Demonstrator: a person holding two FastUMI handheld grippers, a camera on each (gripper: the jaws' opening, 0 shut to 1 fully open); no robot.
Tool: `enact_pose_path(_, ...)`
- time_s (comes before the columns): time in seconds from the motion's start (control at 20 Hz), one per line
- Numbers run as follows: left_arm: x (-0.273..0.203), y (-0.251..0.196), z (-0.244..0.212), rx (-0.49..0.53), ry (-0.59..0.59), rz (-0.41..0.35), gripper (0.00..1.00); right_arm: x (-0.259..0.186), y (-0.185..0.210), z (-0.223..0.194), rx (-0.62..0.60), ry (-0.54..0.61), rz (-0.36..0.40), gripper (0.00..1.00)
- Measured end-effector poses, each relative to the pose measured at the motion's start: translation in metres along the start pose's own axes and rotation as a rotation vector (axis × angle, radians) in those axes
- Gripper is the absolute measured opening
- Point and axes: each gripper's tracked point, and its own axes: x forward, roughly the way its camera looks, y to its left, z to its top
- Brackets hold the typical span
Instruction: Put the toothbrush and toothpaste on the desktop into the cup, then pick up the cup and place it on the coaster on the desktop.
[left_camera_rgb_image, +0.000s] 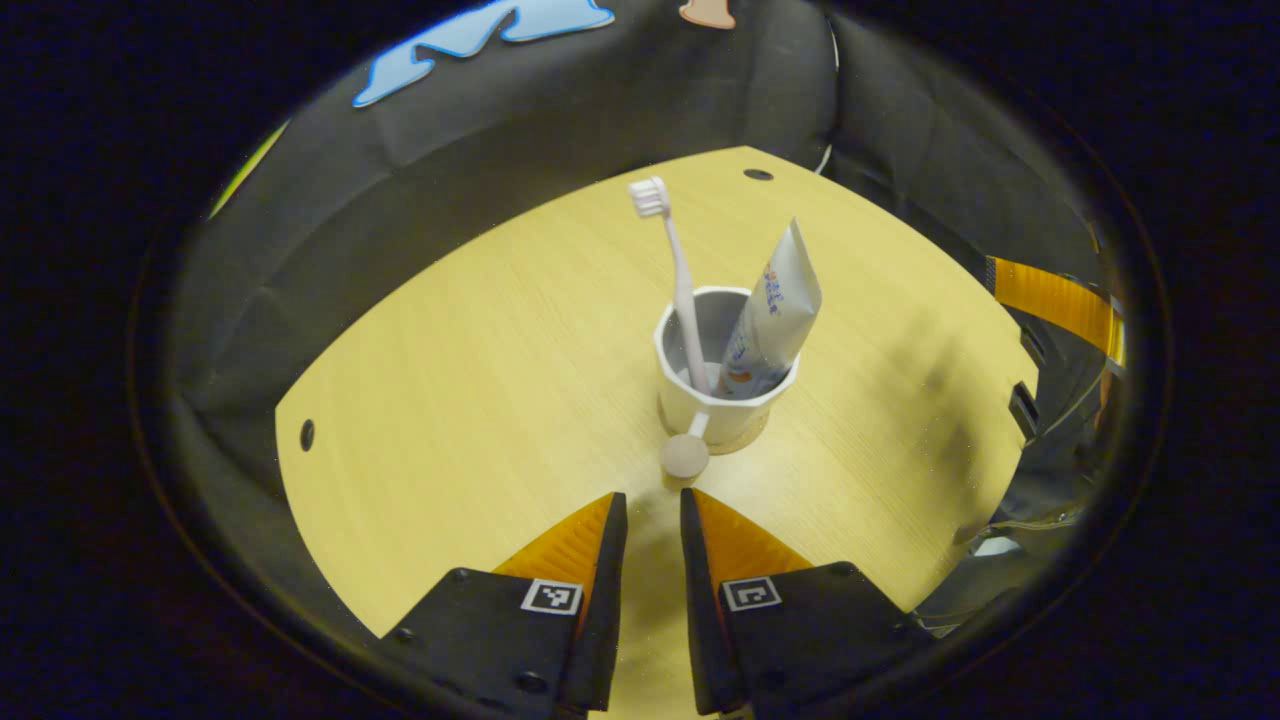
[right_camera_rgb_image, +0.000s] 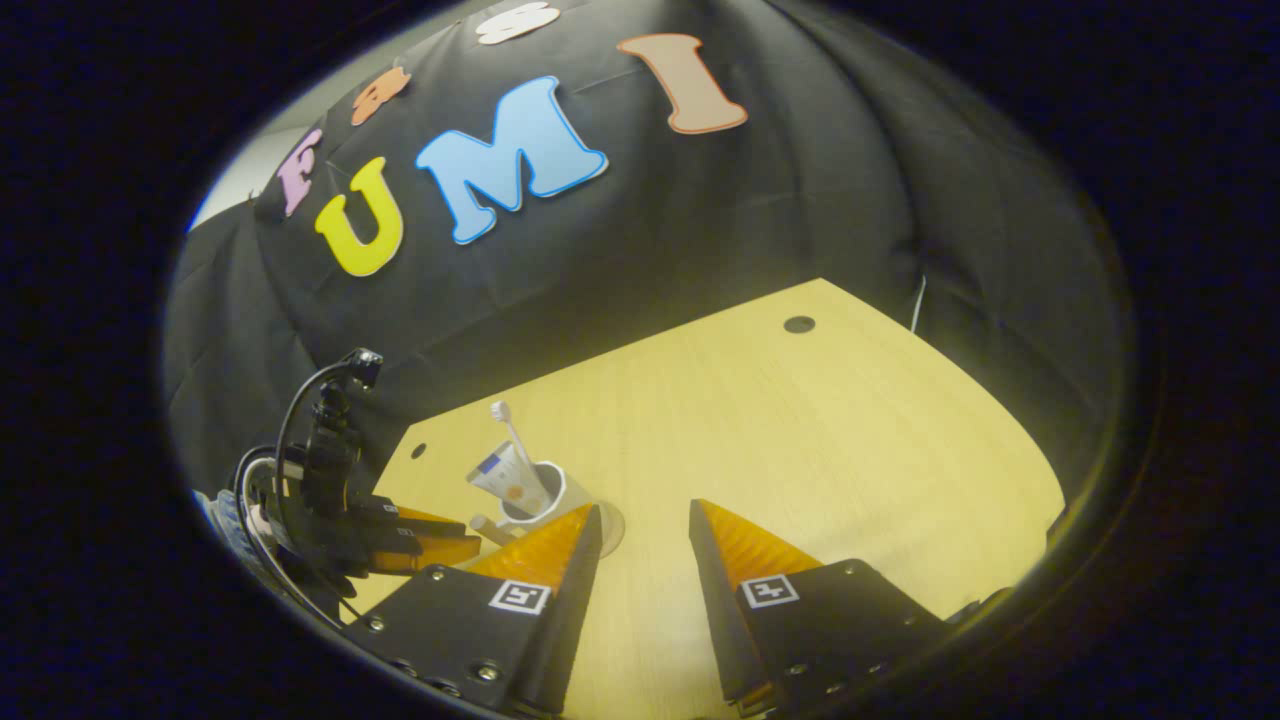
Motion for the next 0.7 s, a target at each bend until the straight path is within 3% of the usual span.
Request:
enact_pose_path(0.1, -0.026, 0.012, 0.004, -0.016, -0.085, 0.056, 0.29, -0.002, 0.015, 0.013, -0.042, -0.018, 0.026, 0.55)
enact_pose_path(0.15, -0.039, 0.017, 0.006, -0.022, -0.133, 0.084, 0.37, -0.004, 0.023, 0.021, -0.062, -0.029, 0.038, 0.54)
enact_pose_path(0.3, -0.078, 0.025, 0.017, -0.070, -0.293, 0.158, 0.37, -0.013, 0.046, 0.047, -0.117, -0.074, 0.073, 0.55)
enact_pose_path(0.35, -0.091, 0.024, 0.023, -0.093, -0.352, 0.176, 0.41, -0.018, 0.052, 0.055, -0.131, -0.094, 0.084, 0.55)
enact_pose_path(0.4, -0.101, 0.021, 0.026, -0.114, -0.409, 0.192, 0.36, -0.022, 0.060, 0.066, -0.142, -0.116, 0.098, 0.51)
enact_pose_path(0.65, -0.155, 0.012, 0.054, -0.194, -0.673, 0.311, 0.36, -0.050, 0.100, 0.122, -0.202, -0.236, 0.143, 0.54)
enact_pose_path(0.7, -0.161, 0.013, 0.057, -0.209, -0.729, 0.334, 0.46, -0.058, 0.106, 0.135, -0.209, -0.268, 0.145, 0.54)
